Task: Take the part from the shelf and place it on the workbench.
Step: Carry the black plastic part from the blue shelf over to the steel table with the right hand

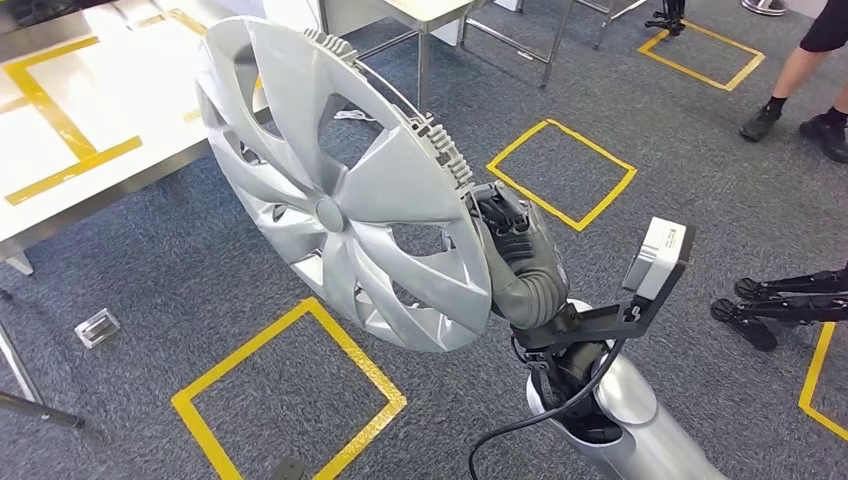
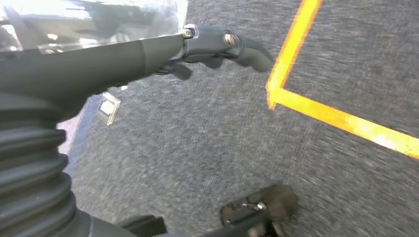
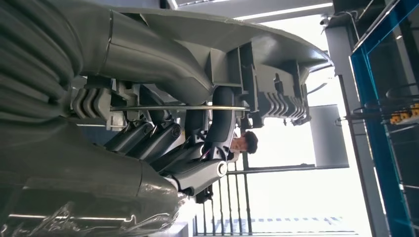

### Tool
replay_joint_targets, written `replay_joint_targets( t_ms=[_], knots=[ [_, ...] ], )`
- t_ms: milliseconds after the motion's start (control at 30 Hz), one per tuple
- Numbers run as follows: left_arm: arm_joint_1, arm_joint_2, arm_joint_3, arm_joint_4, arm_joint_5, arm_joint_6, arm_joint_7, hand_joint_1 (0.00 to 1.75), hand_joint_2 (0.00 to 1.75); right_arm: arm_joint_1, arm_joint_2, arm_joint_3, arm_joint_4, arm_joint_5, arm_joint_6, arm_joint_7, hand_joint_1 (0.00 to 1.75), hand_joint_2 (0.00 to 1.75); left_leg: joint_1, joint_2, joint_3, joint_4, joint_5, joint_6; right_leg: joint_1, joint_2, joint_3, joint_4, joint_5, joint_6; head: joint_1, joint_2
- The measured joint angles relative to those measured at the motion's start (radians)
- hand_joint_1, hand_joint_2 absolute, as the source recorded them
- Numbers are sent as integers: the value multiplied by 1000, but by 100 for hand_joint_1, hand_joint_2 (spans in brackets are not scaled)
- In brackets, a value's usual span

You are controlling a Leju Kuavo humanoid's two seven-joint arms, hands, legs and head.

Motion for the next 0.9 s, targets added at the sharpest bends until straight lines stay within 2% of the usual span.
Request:
replay_joint_targets(
  t_ms=[33,67,100,133,167,200,267,333,400,433,467,533,567,600,633,667,733,767,800,833,900],
  knots=[
    [-1,0,0,0,0,0,-1,0,175,1,0,0,0,0,0,0,175,175,-1,-9,0,0,0,4,0,23,-32,66,-31,-2,3,0],
    [-2,0,0,0,0,0,-1,0,175,3,0,1,0,0,0,0,175,175,-4,-20,0,0,0,7,1,34,-67,134,-55,-3,6,0],
    [-1,-1,0,0,0,0,-1,0,175,4,0,1,0,0,0,0,175,175,-6,-32,0,1,-1,9,2,39,-93,179,-62,-6,7,0],
    [0,-1,0,0,1,0,-1,0,175,6,0,2,0,0,0,0,175,175,-8,-46,1,1,-1,10,3,41,-104,190,-50,-9,8,0],
    [0,0,0,0,1,0,-1,0,175,7,0,2,0,0,0,0,175,175,-10,-60,1,2,-1,10,5,45,-97,162,-21,-14,8,0],
    [0,0,0,0,1,0,-1,0,175,7,0,3,0,0,0,0,175,175,-11,-73,1,2,-1,10,6,55,-75,103,20,-21,8,0],
    [0,-1,0,0,1,0,-1,0,175,6,0,3,0,0,-1,0,175,175,-10,-98,-3,4,-1,6,7,100,-26,-21,78,-31,8,0],
    [1,-2,0,0,1,0,-1,0,175,6,0,5,0,0,-1,1,175,175,-4,-119,-11,6,2,-4,10,126,-5,-74,88,-34,9,0],
    [5,-2,0,1,1,-1,-1,0,175,5,0,7,0,0,-1,2,175,175,1,-136,-16,4,4,-17,11,107,1,-86,88,-38,12,0],
    [6,-2,0,1,1,-1,-1,0,175,4,0,7,0,0,-1,3,175,175,-1,-125,-18,8,-2,-23,9,95,7,-93,89,-42,10,0],
    [6,-1,0,2,1,-1,-1,0,175,3,1,7,0,-2,-1,3,175,175,-4,-103,-25,26,-17,-29,7,81,13,-101,91,-46,7,0],
    [3,-1,0,2,1,-1,-1,0,175,2,2,8,0,-6,-1,4,175,175,-6,-45,-65,120,-70,-41,6,53,23,-109,90,-53,-1,0],
    [2,-1,0,2,1,-1,-1,0,175,2,2,8,0,-9,-1,5,175,175,-3,-31,-93,182,-97,-47,6,39,26,-109,88,-55,-3,0],
    [2,0,0,2,2,-1,-1,0,175,2,2,9,1,-14,-1,6,175,175,0,-25,-116,231,-111,-52,6,26,28,-108,86,-55,-3,0],
    [3,0,0,2,2,-1,0,0,175,2,2,9,1,-22,-1,8,175,175,3,-22,-126,251,-108,-57,5,15,29,-107,83,-53,-4,0],
    [4,0,0,3,3,-1,1,0,175,2,3,9,1,-32,0,10,175,175,6,-19,-118,234,-88,-62,4,5,31,-106,81,-51,-4,0],
    [4,0,0,3,3,-1,2,0,175,2,5,10,1,-49,1,11,175,175,10,-8,-56,116,-26,-66,1,-8,35,-101,74,-42,-4,0],
    [3,0,0,3,3,-1,3,0,175,2,6,10,1,-54,2,11,175,175,10,-2,-26,57,-7,-63,2,-12,35,-98,70,-36,-6,0],
    [2,0,0,3,3,-1,3,0,175,1,7,10,1,-58,2,11,175,175,8,2,-6,18,2,-56,3,-15,35,-95,68,-30,-6,0],
    [3,-1,0,3,4,-1,4,0,175,0,8,10,2,-62,3,12,175,175,6,4,0,2,-1,-49,5,-17,33,-92,64,-26,-6,0],
    [6,-1,0,4,7,0,5,0,175,0,8,10,2,-67,2,15,175,175,6,3,-1,-1,-2,-36,8,-17,32,-90,64,-32,-4,0]
  ],
)
